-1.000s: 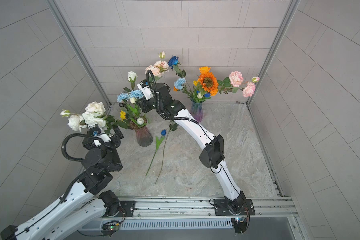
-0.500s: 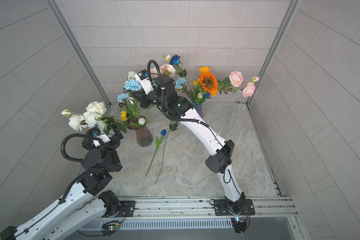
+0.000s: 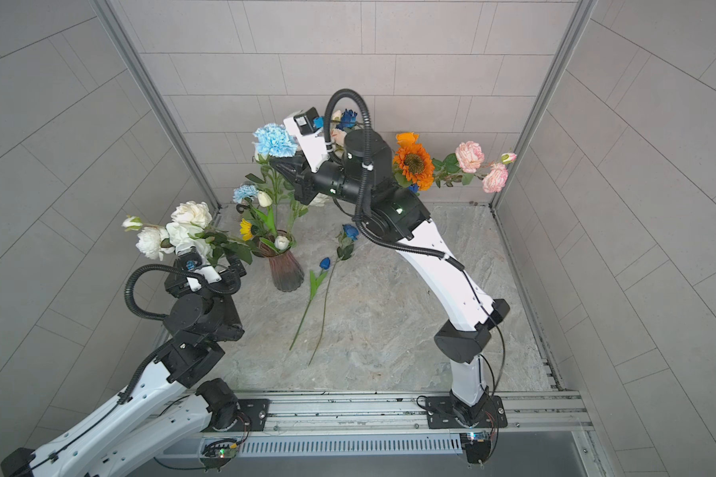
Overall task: Pick out blue flowers from the vase
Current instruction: Pick up the flower from the vase, then place the flower at the center of the board.
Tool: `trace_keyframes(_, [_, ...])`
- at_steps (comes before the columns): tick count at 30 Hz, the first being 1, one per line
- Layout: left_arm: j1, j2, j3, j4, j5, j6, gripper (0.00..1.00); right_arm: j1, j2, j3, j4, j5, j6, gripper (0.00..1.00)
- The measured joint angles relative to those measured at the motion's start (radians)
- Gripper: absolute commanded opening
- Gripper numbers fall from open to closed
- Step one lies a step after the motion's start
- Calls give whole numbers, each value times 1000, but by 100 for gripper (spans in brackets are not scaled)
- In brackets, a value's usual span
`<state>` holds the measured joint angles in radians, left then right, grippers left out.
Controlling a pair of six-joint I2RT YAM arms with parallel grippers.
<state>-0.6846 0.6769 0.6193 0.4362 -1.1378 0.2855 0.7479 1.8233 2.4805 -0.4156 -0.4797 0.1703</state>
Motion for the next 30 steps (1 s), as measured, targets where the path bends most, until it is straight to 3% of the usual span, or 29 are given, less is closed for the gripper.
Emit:
trace_keyframes(10, [0,9,-3,14,0,3,96,-22,-334,-211,11,13,-20,9])
trace_keyframes(17, [0,6,-3,14,3,3,96,-200,-500,-521,73,-38,132,9])
trace_keyframes(22, [0,7,-3,14,15,3,96,-320,-512,-802,227,-137,328,8])
trace_keyframes(30, [0,5,-3,14,20,3,96,-334,-407,-1100,367,-216,502,8])
